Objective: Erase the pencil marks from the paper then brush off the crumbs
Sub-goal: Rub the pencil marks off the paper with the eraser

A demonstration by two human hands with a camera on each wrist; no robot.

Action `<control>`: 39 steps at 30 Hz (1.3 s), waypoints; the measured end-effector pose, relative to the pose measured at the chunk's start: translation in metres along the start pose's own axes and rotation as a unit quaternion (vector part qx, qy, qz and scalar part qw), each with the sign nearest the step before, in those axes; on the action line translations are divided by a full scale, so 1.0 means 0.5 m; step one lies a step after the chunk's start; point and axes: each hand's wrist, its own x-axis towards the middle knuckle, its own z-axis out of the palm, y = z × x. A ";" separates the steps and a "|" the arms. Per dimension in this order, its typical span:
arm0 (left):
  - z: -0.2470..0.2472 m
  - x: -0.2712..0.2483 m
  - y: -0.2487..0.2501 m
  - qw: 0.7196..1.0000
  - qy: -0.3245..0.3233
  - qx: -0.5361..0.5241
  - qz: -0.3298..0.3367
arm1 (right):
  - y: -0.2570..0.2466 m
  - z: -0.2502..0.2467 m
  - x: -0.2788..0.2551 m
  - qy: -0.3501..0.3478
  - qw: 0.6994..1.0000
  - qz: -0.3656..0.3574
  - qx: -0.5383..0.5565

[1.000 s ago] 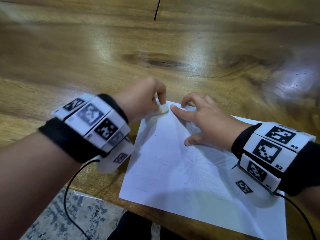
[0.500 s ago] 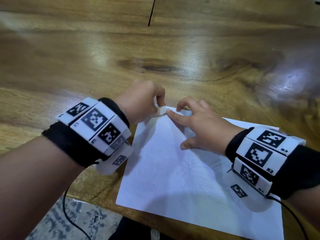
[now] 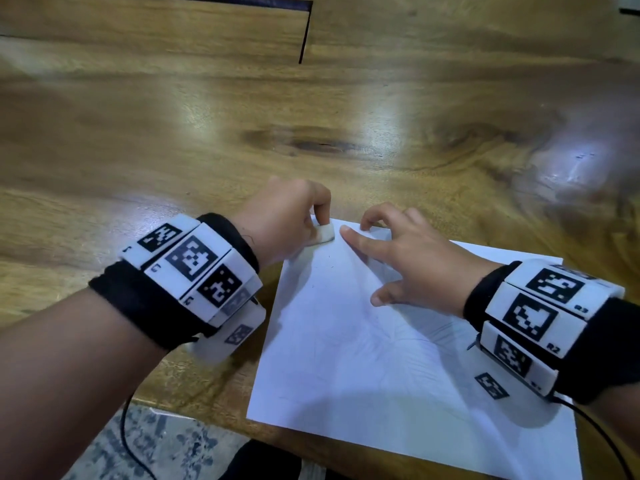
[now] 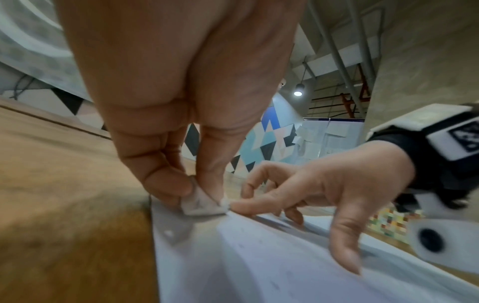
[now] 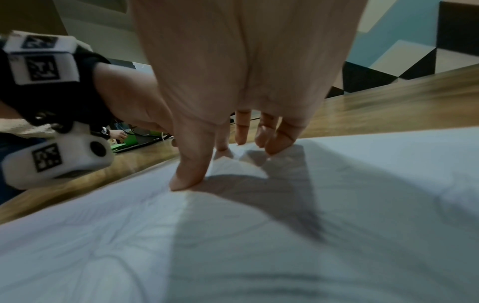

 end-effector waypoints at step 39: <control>0.023 -0.068 0.002 0.997 -0.075 -0.003 0.023 | 0.007 0.005 0.000 -0.001 1.000 -0.012 0.017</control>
